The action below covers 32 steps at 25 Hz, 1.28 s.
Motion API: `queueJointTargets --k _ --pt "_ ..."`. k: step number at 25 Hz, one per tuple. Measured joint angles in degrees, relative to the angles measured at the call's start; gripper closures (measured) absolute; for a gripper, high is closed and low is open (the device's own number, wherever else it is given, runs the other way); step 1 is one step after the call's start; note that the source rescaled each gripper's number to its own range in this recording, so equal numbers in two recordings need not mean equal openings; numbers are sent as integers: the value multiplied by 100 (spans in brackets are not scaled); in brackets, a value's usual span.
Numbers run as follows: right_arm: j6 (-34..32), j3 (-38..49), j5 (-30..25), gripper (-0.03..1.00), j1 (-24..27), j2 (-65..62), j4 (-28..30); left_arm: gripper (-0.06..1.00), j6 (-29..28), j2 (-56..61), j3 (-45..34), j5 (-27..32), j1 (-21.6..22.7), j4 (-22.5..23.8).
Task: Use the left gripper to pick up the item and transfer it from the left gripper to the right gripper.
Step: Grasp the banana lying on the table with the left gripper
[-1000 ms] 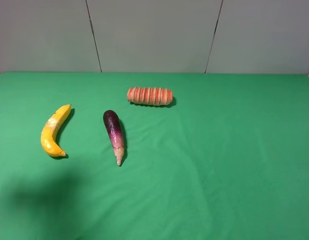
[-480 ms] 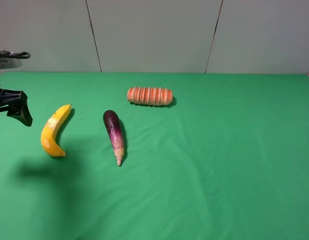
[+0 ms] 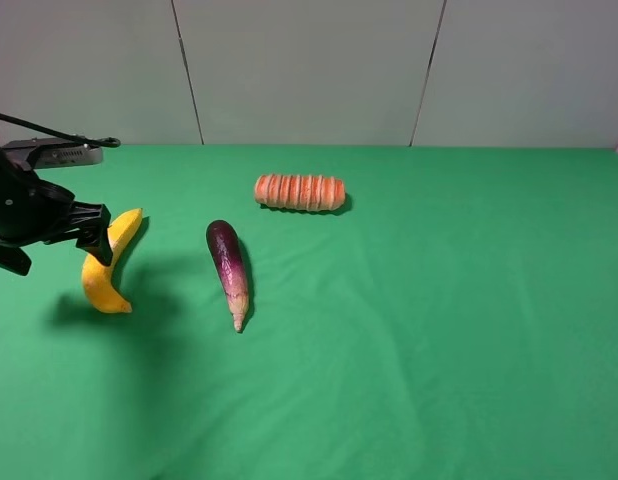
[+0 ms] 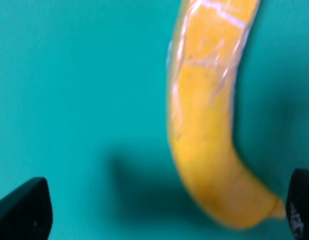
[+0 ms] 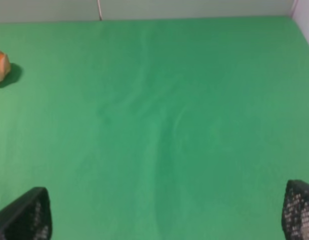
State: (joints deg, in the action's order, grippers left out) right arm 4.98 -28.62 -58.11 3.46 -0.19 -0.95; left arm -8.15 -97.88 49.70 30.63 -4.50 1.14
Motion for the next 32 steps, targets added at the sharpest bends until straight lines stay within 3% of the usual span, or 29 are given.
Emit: queueJointTargets --k 10,20,30,32 --pt "0 0 0 -3 0 0 0 6 -7 -996 738 -18 -278 -6" --pt "0 0 0 -3 0 0 0 7 -7 -1344 798 -160 -278 33" --pt "0 0 0 -3 0 0 0 27 -7 -1374 798 -176 -278 85" --pt "0 0 0 -3 0 0 0 35 -7 -1374 798 -176 -278 85"
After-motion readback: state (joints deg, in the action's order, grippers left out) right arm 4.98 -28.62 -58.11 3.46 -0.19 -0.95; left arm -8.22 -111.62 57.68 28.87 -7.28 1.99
